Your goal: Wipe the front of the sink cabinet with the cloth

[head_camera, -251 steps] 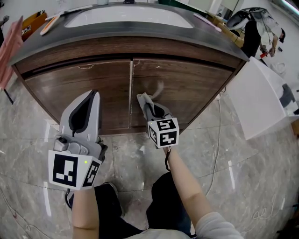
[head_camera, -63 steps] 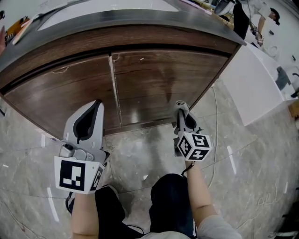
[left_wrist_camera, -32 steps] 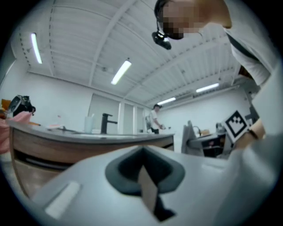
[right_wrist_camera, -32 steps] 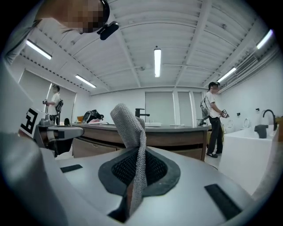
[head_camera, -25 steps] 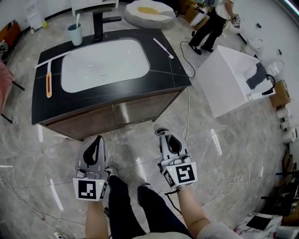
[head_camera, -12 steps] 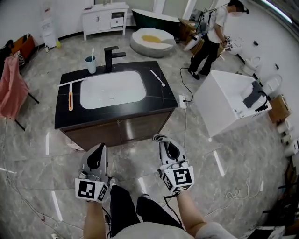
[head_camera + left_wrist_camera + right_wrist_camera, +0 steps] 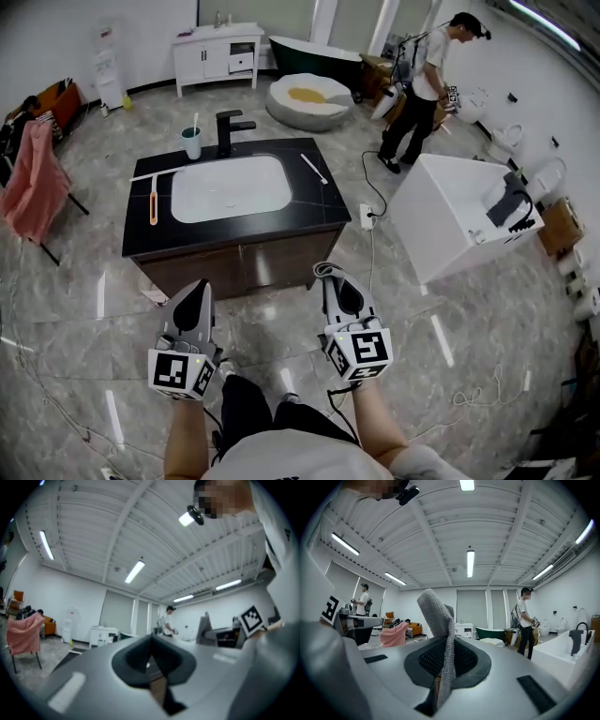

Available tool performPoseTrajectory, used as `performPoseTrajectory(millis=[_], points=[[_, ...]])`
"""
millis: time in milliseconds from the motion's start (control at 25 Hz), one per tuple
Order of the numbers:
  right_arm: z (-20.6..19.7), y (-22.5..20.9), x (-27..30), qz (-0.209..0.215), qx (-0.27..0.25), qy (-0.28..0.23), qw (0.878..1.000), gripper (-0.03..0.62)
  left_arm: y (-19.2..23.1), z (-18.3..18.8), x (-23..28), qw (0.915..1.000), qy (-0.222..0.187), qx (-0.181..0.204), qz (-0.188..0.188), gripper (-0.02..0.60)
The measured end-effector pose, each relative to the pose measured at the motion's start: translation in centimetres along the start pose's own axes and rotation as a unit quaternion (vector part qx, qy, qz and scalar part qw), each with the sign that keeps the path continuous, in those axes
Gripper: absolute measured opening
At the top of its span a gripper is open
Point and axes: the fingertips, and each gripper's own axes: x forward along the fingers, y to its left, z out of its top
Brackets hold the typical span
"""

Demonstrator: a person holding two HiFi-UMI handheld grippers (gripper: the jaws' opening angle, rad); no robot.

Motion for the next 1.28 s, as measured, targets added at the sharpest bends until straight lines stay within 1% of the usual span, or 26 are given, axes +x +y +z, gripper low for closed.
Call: performPoseTrajectory(millis=[240, 400, 680, 960, 1280], points=[[1.8, -0.4, -1.9, -0.001, -0.004, -0.011, 1.0, 0.009, -1.0, 2.5, -1.1, 0.9995, -0.021, 0.013, 0.019, 0.005], [2.4, -0.8, -2.8, -0.002, 0.003, -0.016, 1.0, 0.009, -1.8, 3.3, -1.7, 0.9991, -0.025, 0.022, 0.027, 0.005], [3.3, -1.1, -4.0, 0.01, 0.0, -0.022, 1.0, 0.009, -3.1, 4.7, -2.7, 0.9977, -0.039, 0.027, 0.049, 0.005], [3.2, -1.6, -5.0, 0.017, 0.003, -0.025, 1.0, 0.009, -4.4, 5.0, -3.5, 0.9967, -0.043, 0.03, 0.062, 0.006], [3.0, -2.3, -5.6, 0.023, 0.009, -0.03, 0.999, 0.009, -4.9, 5.3, -4.3, 0.9949, -0.048, 0.037, 0.081, 0.005]])
